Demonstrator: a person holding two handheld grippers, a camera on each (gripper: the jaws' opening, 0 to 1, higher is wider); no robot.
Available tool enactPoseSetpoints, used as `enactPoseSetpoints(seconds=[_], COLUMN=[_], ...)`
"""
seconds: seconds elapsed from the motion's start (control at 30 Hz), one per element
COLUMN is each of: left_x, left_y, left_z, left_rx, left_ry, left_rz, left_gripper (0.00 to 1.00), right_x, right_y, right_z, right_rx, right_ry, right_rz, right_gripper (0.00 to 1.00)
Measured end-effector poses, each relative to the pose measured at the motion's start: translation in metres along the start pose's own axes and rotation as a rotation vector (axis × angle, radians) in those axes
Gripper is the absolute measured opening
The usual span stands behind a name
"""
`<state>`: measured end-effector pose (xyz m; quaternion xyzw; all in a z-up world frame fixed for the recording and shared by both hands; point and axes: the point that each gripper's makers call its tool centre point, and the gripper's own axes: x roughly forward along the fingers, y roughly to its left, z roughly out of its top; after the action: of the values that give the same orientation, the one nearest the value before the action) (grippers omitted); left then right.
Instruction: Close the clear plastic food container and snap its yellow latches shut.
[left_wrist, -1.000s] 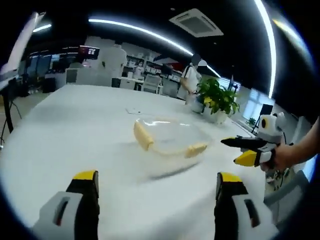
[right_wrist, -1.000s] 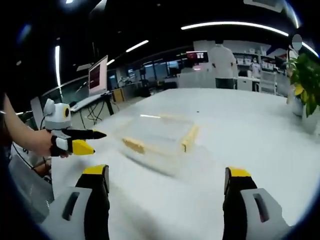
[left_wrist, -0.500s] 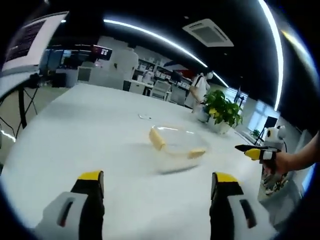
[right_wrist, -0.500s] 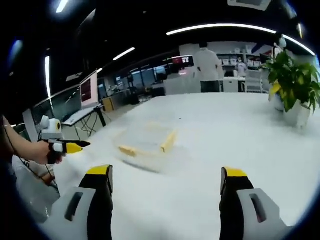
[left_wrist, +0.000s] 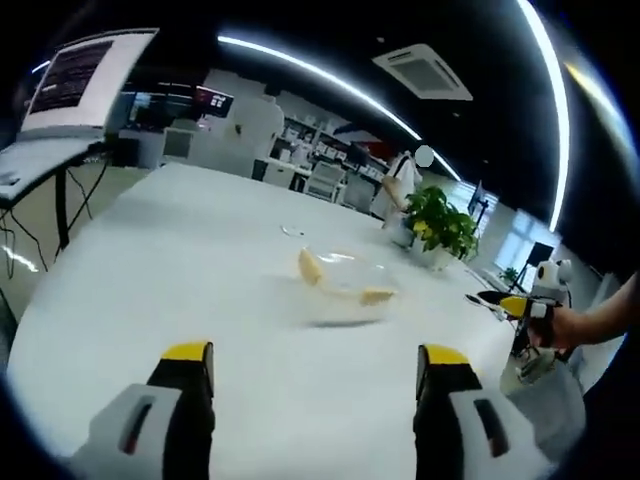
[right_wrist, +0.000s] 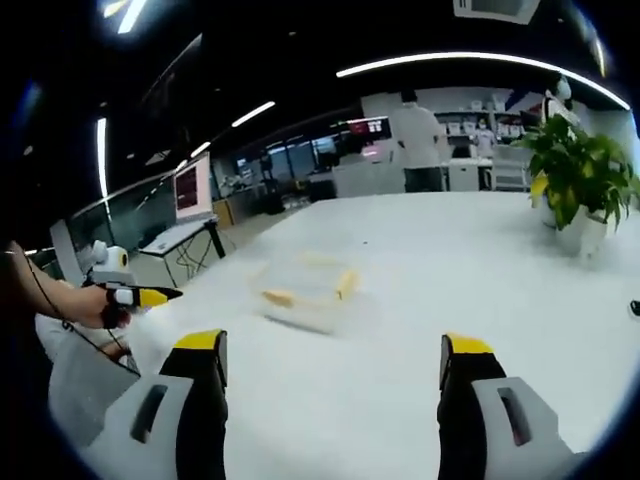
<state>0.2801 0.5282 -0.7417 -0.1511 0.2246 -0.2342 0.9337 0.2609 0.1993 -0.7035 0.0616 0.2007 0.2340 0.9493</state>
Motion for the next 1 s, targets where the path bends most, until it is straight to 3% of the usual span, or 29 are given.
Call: enactPoseSetpoints(seconds=[0.3, 0.47, 0.67, 1.0], left_x=[-0.027, -0.039, -0.05, -0.063], left_y=[-0.003, -0.01, -0.022, -0.04], left_z=[-0.006, -0.016, -0.022, -0.052], left_rx=[-0.055, -0.087, -0.087, -0.096], left_ry=[-0.018, 0.017, 0.018, 0.067], left_rz=[0.005, -0.011, -0.023, -0.045], left_gripper=[0.76, 0.69, 0.73, 0.71], right_x=[-0.017, -0.02, -0.02, -0.023], right_y=[-0.002, 0.011, 0.024, 0.035], right_z=[-0.001, -0.002, -0.01, -0.028], right_rx=[0.065, 0.111, 0.157, 0.094], right_ry=[-0.033, -0.055, -0.046, 0.03], right_rz=[-0.031, -0.019, 0.005, 0.015], right_gripper=[0.85, 0.84, 0.82, 0.76])
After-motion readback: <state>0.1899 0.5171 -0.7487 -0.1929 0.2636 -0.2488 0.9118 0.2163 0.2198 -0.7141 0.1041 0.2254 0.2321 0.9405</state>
